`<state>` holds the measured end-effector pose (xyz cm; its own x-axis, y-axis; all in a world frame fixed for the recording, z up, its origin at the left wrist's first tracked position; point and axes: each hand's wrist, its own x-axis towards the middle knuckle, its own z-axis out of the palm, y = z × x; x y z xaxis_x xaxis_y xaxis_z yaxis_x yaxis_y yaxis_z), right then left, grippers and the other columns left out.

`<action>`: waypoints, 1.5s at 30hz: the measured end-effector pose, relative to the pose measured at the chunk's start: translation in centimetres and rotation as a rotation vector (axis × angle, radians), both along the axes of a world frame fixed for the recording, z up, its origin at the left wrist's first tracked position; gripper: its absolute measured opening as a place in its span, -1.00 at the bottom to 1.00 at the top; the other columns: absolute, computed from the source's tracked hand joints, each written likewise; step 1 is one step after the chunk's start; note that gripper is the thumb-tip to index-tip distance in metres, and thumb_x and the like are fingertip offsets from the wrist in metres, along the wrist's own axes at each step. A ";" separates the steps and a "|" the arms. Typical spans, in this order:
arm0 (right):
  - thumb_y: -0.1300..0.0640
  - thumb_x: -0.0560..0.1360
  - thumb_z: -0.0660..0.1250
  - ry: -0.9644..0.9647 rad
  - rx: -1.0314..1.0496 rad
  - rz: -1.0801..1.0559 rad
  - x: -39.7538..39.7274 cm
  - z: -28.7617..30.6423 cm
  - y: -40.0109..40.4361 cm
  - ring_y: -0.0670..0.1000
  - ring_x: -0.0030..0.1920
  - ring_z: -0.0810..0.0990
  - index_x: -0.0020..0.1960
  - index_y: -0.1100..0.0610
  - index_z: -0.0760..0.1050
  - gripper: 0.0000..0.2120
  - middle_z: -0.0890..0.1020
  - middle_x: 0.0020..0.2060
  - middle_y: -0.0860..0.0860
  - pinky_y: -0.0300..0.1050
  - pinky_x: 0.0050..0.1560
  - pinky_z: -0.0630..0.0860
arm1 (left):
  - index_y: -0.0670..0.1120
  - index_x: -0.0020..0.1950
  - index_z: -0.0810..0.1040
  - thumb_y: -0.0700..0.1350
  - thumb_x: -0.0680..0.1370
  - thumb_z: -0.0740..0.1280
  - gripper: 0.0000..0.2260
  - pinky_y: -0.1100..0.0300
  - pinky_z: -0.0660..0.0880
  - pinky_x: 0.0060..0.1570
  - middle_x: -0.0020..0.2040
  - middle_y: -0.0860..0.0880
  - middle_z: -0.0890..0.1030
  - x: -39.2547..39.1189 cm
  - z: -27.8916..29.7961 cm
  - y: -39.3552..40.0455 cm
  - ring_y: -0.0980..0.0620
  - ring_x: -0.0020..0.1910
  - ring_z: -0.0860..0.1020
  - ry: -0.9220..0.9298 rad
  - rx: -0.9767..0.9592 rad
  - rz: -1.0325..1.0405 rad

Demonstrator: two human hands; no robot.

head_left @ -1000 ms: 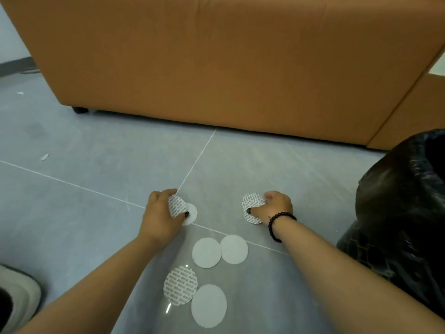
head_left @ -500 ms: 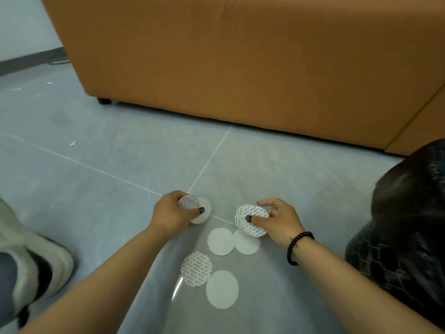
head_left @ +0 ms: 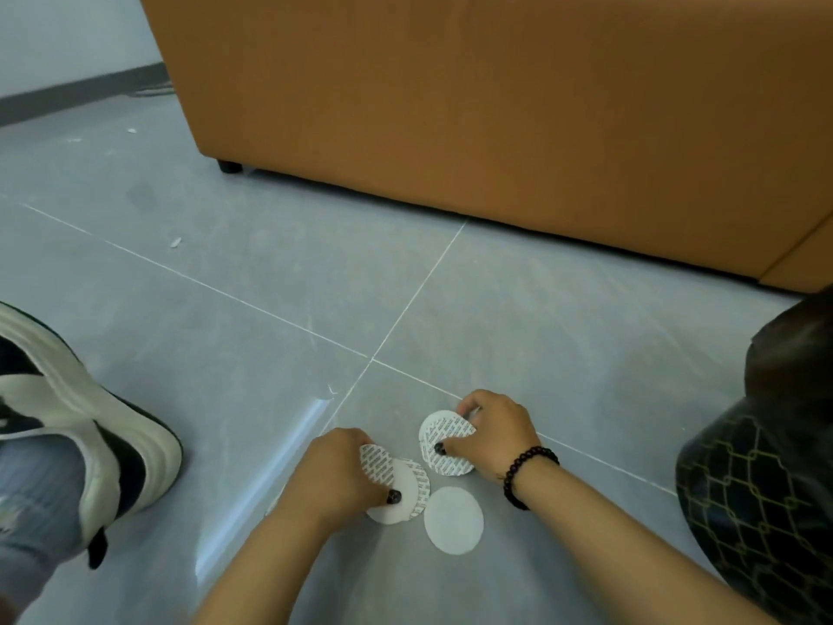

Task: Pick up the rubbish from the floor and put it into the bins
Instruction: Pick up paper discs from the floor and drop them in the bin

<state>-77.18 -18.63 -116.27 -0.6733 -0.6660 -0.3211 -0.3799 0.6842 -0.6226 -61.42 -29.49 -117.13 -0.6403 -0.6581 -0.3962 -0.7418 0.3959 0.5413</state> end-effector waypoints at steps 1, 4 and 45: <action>0.09 0.31 0.54 -0.002 -0.033 -0.024 0.0 0.0 0.2 -0.13 -0.18 0.48 -0.08 0.02 0.49 -0.72 0.48 -0.23 -0.17 -0.44 -0.32 0.37 | 0.01 -0.01 0.52 0.01 0.28 0.57 -0.62 0.31 0.39 -0.26 -0.14 0.12 0.47 0.0 0.0 0.2 0.12 -0.13 0.48 -0.019 -0.023 0.008; 0.13 0.32 0.52 -0.089 -0.202 -0.167 -0.6 0.8 1.2 -0.09 -0.28 0.55 -0.28 0.06 0.55 -0.85 0.59 -0.34 -0.08 -0.30 -0.25 0.48 | 0.00 -0.08 0.48 0.02 0.29 0.56 -0.66 0.29 0.38 -0.28 -0.12 0.09 0.47 0.2 0.1 0.3 0.12 -0.17 0.48 -0.026 -0.039 0.047; 0.32 0.36 0.40 -0.199 -0.268 -0.363 2.7 -1.2 4.4 -0.04 -0.15 0.54 -0.16 0.02 0.45 -0.76 0.57 -0.12 -0.03 -0.40 -0.32 0.37 | -0.06 0.14 0.29 -0.07 0.44 0.38 -0.64 0.12 0.46 -0.06 0.05 -0.01 0.47 0.0 -0.3 9.9 -0.05 -0.01 0.52 -0.024 0.025 0.145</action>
